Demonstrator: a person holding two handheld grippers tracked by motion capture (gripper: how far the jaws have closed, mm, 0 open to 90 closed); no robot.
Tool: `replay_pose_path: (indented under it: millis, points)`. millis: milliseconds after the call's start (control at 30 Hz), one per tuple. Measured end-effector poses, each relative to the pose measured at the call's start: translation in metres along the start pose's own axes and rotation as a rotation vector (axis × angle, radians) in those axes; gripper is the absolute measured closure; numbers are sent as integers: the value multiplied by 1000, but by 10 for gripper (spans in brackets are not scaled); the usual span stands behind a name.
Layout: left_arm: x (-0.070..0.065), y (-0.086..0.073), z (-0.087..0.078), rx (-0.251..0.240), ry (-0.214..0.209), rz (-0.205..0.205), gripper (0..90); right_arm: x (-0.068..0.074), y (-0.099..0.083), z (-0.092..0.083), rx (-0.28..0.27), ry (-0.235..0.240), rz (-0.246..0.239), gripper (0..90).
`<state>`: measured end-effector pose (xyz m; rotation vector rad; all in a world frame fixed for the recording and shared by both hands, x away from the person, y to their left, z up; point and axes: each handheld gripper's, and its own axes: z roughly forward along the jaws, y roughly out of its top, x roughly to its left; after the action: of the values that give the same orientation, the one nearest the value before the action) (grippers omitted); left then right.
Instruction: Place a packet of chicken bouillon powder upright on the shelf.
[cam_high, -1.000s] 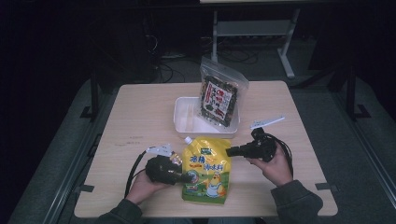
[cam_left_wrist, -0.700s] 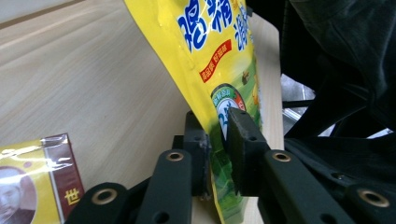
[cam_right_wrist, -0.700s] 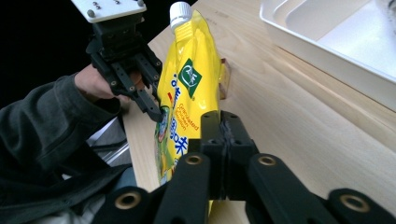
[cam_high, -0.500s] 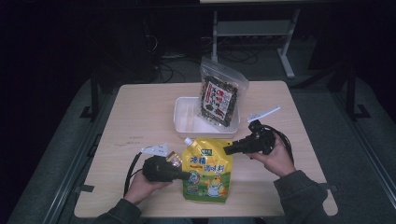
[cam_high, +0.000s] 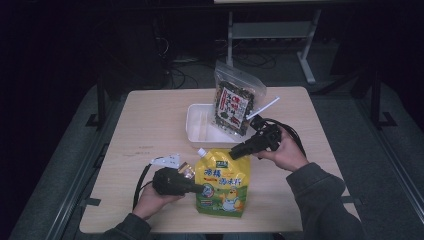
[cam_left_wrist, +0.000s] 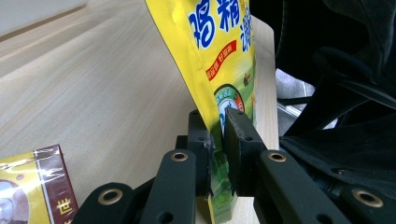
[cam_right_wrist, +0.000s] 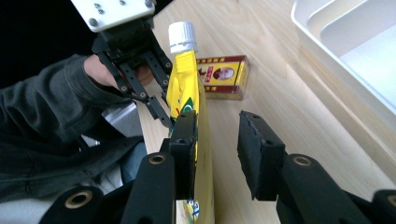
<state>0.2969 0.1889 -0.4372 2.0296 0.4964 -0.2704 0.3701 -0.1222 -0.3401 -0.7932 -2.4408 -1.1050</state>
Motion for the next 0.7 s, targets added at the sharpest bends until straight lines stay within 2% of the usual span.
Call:
replay_pose_path:
  millis: [67, 233, 333, 500, 700]
  points:
    - [-1, 1, 0, 2, -1, 5, 808, 1, 6, 5, 34, 9, -1, 704]
    - [-3, 2, 0, 5, 0, 14, 809, 2, 12, 11, 72, 28, -6, 742]
    - [-4, 3, -1, 5, 2, 21, 808, 3, 15, 14, 106, 28, -8, 801]
    - [-4, 3, -1, 5, 9, 21, 793, 8, 17, 14, 127, 35, -24, 872]
    - [-5, 4, -2, 3, 37, 30, 727, 13, 17, 11, 132, 59, -9, 890]
